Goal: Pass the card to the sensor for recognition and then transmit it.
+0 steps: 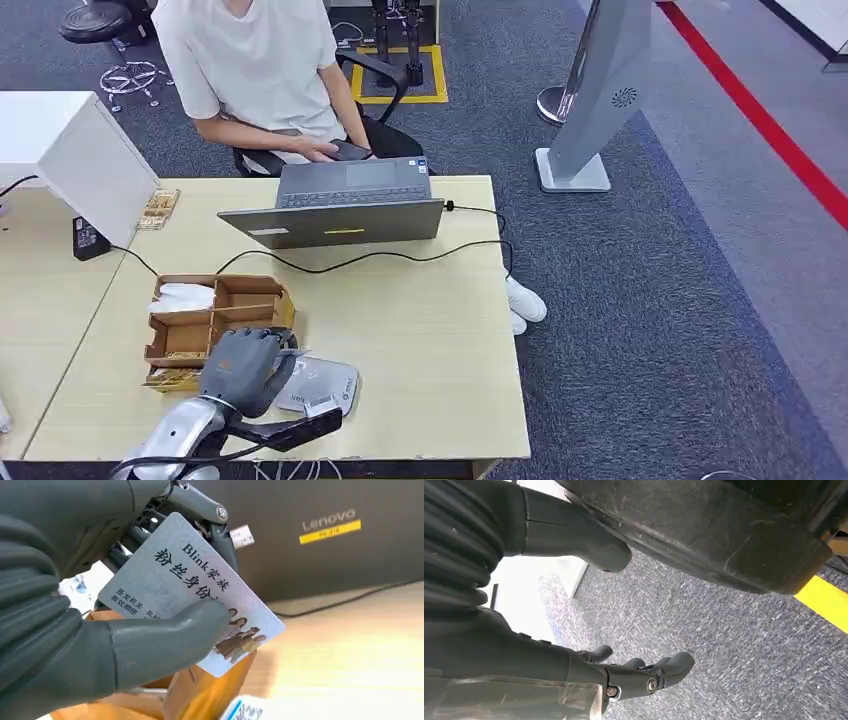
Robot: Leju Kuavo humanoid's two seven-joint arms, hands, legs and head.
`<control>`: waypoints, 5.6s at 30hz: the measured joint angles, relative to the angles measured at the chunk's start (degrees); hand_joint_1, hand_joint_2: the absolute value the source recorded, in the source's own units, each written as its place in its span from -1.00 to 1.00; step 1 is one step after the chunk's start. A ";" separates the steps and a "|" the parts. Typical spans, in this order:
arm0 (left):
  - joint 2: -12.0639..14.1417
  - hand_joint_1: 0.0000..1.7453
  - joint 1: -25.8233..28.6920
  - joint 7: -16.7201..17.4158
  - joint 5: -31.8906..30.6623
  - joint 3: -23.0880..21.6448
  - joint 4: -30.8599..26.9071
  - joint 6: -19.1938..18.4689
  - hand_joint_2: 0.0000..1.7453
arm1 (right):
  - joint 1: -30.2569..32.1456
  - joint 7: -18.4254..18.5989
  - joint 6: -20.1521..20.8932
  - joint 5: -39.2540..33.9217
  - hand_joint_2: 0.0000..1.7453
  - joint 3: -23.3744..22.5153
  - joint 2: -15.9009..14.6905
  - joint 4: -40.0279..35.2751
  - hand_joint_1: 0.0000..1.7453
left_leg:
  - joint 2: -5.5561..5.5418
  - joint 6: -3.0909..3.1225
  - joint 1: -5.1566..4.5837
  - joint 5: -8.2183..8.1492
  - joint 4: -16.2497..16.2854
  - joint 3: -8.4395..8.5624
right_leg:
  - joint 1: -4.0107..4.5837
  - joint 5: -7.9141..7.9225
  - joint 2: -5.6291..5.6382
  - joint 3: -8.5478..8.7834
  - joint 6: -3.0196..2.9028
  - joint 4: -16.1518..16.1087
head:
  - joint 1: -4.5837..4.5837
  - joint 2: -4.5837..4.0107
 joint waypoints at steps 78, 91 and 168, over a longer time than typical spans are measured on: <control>-7.00 1.00 -31.51 2.84 -15.39 12.72 8.29 15.06 1.00 | -0.27 -1.18 0.48 2.36 1.00 3.15 0.11 0.04 -1.00 | -0.12 0.01 0.01 0.31 0.03 -0.12 | 0.01 0.25 -0.13 -0.10 -0.03 0.09 | 0.02 0.00; -9.84 -1.00 -33.91 1.68 -14.51 12.70 12.00 13.85 1.00 | -0.50 -0.28 1.11 1.86 1.00 3.15 0.07 0.04 -1.00 | -0.09 0.01 0.01 0.31 0.03 -0.13 | 0.02 0.27 -0.11 -0.14 -0.01 0.08 | 0.02 0.00; 22.95 -1.00 0.72 3.34 0.26 -3.35 -15.32 -4.20 1.00 | 0.48 2.14 -0.22 -7.10 1.00 -0.92 0.22 0.31 -1.00 | -0.01 -0.06 0.02 0.26 -0.05 -0.27 | 0.02 0.18 -0.04 -0.30 -0.09 0.09 | 0.02 0.00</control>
